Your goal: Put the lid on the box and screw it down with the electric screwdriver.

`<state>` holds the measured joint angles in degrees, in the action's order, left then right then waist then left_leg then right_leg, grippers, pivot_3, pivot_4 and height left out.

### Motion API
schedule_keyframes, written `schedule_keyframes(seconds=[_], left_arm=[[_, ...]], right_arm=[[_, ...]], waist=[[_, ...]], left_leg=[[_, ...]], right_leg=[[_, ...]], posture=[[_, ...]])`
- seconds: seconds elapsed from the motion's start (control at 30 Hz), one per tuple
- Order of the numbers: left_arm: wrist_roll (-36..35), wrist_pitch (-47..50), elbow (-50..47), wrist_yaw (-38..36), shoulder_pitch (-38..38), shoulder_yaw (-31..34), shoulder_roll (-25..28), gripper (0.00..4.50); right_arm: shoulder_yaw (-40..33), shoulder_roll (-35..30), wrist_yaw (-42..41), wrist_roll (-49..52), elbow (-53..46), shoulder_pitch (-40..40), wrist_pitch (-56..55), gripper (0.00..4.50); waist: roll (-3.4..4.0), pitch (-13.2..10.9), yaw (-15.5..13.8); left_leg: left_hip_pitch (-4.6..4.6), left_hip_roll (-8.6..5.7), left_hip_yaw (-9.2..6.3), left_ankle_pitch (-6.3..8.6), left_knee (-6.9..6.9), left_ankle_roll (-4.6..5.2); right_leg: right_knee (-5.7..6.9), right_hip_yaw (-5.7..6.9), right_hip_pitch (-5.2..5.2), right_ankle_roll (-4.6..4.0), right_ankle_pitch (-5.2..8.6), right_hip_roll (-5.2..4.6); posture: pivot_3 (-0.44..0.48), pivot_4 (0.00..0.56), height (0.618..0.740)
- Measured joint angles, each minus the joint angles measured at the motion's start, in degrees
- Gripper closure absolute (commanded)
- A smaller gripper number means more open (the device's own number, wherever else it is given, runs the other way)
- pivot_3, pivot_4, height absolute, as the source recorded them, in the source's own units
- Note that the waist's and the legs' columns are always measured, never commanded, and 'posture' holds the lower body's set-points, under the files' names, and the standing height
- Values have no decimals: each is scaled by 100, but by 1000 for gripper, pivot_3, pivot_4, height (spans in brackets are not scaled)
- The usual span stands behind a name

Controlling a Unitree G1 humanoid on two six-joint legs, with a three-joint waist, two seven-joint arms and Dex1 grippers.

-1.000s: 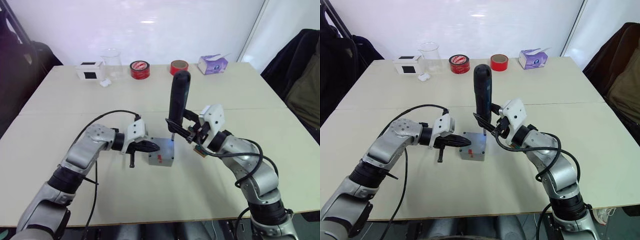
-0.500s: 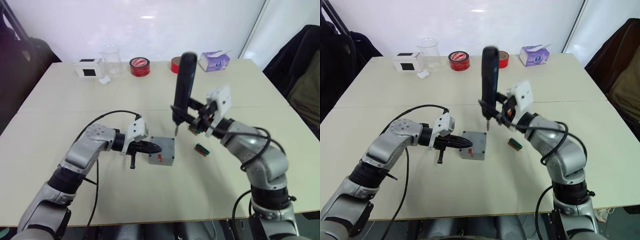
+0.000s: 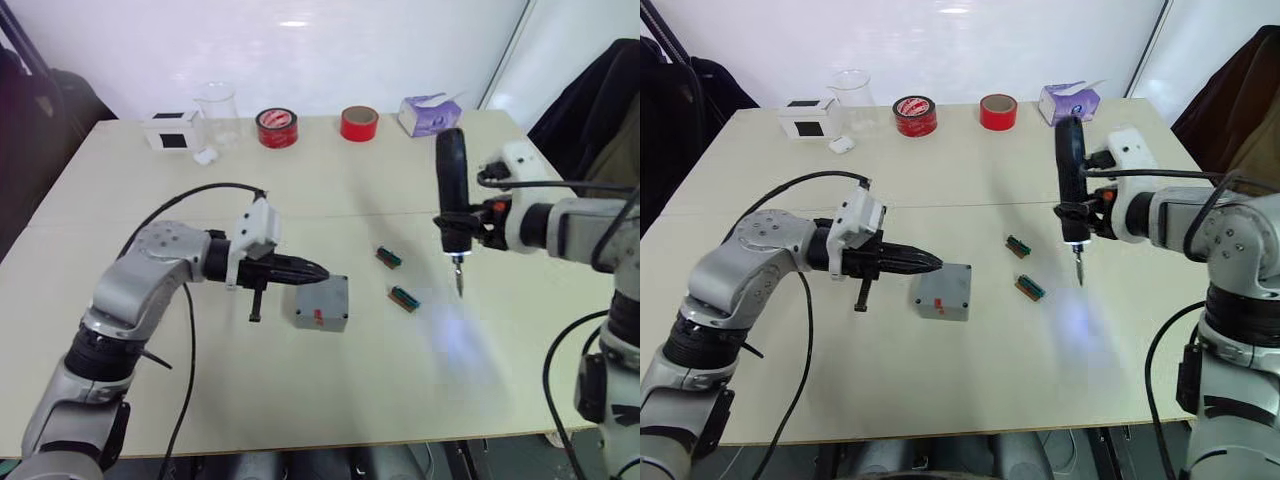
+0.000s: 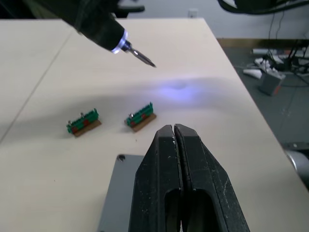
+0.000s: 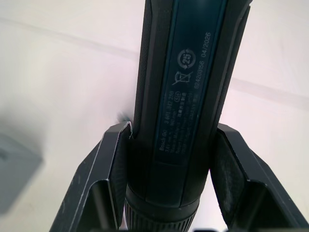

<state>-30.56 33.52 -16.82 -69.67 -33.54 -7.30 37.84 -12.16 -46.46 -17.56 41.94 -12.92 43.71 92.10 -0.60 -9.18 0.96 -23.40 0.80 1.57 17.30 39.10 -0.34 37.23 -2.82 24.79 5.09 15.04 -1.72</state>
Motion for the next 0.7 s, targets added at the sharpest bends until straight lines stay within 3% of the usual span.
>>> schedule_keyframes(seconds=[0.13, 0.33, 0.6, 0.63, 0.67, 0.7], left_arm=[[-41, 9, -210, 69, 39, 10, 84, 4500], [-248, 157, -481, 243, 170, 36, 123, 4500], [-387, 264, -694, 449, 174, 149, 208, 4500], [-390, 266, -694, 469, 174, 150, 219, 4500], [-392, 270, -694, 492, 173, 150, 222, 4500], [-396, 274, -694, 499, 174, 150, 227, 4500]], right_arm=[[590, -417, -42, -61, 643, -112, 2, 2594], [1336, -444, -150, -332, 1357, -260, 2, 2594], [1586, -241, -319, -795, 1837, -145, -68, 2594], [1585, -200, -327, -853, 1876, -126, -81, 1662], [1586, -178, -345, -908, 1896, -124, -102, 1519], [1586, -151, -360, -936, 1942, -125, -116, 1093]], waist=[[-1, -2, 0], [2, -6, 2], [2, -6, -6], [0, -5, -6], [-1, -4, -5], [-1, -4, -6]], left_leg=[[0, -1, 2, 0, 0, 1], [0, 0, 2, 0, 0, 1], [1, 0, 1, 0, 4, 1], [2, 0, 1, 0, 4, 1], [4, 0, 0, 0, 5, 1], [3, -1, 1, 0, 5, 1]], right_leg=[[-1, 0, 0, 1, 0, 5], [0, 0, 1, 1, 0, 11], [0, 1, -2, 2, -1, 12], [0, 1, -4, 2, -1, 13], [0, 1, -6, 2, -1, 13], [0, 1, -6, 2, -1, 12]], posture=[[0, 150, 740], [0, 150, 740], [0, 150, 740], [0, 150, 740], [0, 150, 740], [0, 150, 740]])
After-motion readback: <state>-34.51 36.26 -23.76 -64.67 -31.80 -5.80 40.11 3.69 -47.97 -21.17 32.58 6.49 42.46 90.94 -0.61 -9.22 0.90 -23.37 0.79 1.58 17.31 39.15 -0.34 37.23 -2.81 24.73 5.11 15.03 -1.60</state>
